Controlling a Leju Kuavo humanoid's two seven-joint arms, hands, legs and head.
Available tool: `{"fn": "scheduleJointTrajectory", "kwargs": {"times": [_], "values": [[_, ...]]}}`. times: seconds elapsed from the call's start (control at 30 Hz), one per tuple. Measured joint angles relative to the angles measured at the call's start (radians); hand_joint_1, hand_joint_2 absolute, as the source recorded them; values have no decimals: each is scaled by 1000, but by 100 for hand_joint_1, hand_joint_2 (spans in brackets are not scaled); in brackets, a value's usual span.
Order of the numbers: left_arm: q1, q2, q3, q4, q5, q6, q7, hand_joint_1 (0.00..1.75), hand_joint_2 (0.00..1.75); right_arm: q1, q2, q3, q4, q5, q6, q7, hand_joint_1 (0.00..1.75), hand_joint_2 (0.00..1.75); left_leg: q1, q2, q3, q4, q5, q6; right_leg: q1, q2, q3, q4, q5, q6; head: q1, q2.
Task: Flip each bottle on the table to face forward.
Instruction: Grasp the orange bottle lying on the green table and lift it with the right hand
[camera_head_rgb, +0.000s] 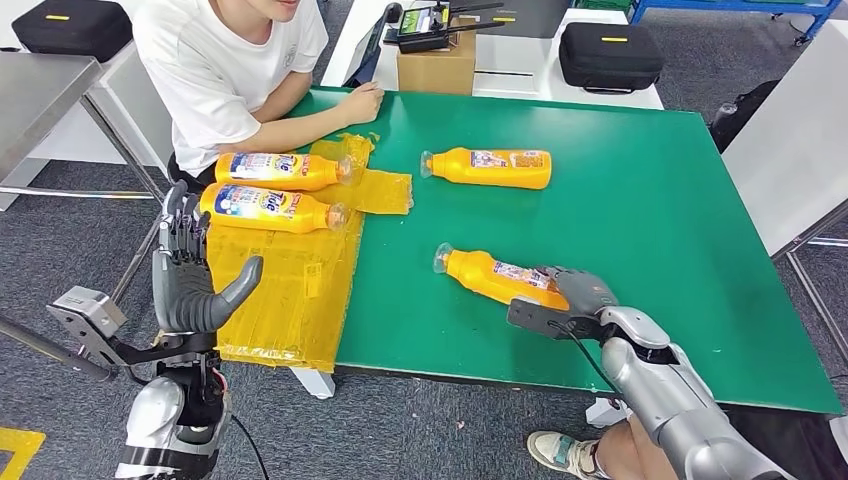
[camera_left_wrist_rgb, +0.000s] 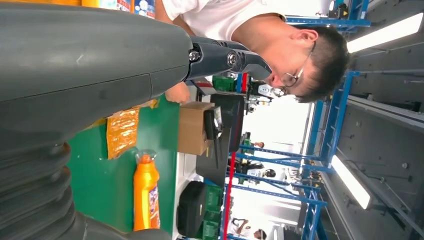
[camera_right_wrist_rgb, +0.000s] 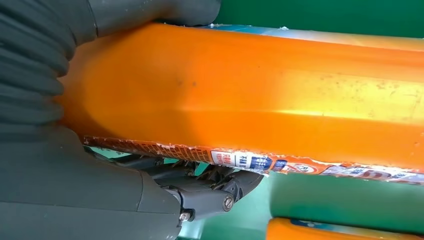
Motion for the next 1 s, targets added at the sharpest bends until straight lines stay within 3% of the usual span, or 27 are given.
{"fn": "scheduleJointTrajectory", "kwargs": {"times": [0.27, 0.4, 0.53, 0.67, 0.83, 1.0], "values": [[1, 8, -2, 13, 7, 3, -8, 0, 175, -19, -23, 22, 41, -102, 21, -56, 175, 175, 0, 0, 1, 0, 0, 0, 0, 0, 1, 0, 0, 0, 0, 0], [8, 12, -6, 13, 19, -5, -17, 0, 175, 42, -12, -6, 14, -268, -64, -202, 175, 175, 0, -1, 1, 0, 0, 0, 0, 0, 2, 0, 0, 0, 0, 0], [32, 19, -38, 13, 4, -59, -25, 0, 175, 206, 47, -97, -152, -405, -144, -311, 175, 175, 1, 0, -2, 0, -1, -1, 1, 1, -1, 0, 0, 0, 0, 0], [53, 23, -90, 13, -24, -118, -40, 0, 175, 328, 116, -160, -310, -457, -149, -370, 175, 175, 2, 0, -7, 0, -1, -2, 1, 1, -6, 1, -1, 0, -1, 0], [72, 24, -174, 33, -20, -209, -45, 0, 175, 399, 188, -231, -464, -517, -162, -487, 175, 175, 2, 0, -8, 0, -1, -1, 1, 1, -7, 1, -1, -1, 0, 0], [81, 1, -223, 72, 25, -179, -61, 0, 175, 431, 246, -269, -551, -557, -194, -526, 175, 175, 1, 1, -8, 0, -1, -1, 0, 1, -8, 0, -1, 0, 0, 0]]}}
